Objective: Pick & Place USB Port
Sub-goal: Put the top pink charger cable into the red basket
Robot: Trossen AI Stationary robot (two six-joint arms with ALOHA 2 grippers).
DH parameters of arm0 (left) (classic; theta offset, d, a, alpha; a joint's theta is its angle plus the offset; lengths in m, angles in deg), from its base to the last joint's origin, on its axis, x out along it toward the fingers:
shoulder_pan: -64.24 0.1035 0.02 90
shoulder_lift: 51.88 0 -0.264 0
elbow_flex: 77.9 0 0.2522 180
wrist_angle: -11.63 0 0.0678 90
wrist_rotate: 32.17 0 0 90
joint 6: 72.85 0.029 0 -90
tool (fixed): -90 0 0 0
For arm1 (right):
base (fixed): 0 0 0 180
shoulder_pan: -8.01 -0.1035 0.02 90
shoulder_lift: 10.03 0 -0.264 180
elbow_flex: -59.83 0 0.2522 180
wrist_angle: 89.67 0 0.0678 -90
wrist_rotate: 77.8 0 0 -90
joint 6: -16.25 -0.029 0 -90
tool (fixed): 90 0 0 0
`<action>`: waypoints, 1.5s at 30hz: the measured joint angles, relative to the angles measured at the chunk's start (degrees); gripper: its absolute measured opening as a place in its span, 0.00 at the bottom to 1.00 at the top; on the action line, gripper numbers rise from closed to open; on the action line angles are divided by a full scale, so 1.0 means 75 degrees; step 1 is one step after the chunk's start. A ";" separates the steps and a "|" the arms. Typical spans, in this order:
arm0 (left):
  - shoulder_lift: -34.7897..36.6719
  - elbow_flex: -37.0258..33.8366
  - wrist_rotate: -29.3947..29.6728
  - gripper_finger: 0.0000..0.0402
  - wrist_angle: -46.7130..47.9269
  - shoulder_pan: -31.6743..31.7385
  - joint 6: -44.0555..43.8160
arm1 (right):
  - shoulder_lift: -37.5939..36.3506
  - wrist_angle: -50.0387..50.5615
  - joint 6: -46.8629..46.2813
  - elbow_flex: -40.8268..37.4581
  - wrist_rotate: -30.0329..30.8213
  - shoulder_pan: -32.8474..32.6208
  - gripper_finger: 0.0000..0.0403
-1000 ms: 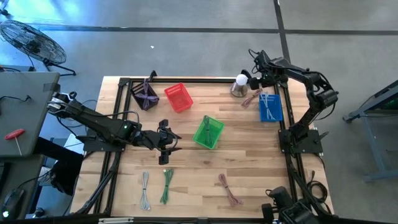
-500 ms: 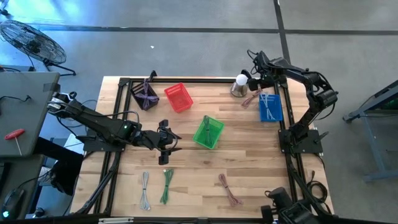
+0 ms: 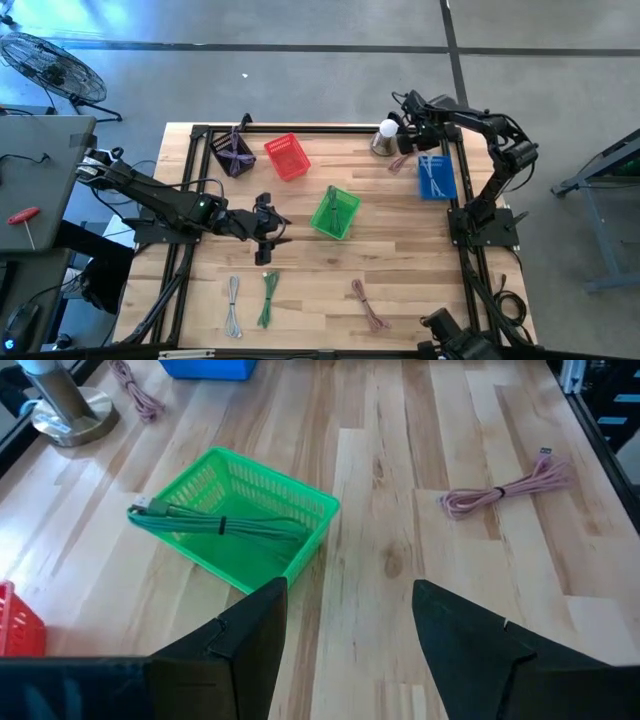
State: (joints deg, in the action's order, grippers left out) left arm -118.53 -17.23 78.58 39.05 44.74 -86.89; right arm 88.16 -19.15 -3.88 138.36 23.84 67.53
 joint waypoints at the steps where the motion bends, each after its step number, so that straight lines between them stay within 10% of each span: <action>1: 0.0000 0.0000 -0.0083 0.53 -0.0002 0.0000 -0.0001 | 0.0012 0.0058 -0.0040 -0.0001 0.0016 -0.0028 0.00; 45: 0.0000 0.0000 -0.0269 0.53 0.0001 -0.0003 0.0087 | -0.0002 -0.0179 0.1154 -0.0008 -0.0478 -0.0436 0.08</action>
State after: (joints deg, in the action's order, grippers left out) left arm -118.53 -17.23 76.57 39.06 44.72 -86.24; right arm 88.14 -20.49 4.78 138.30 20.26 64.26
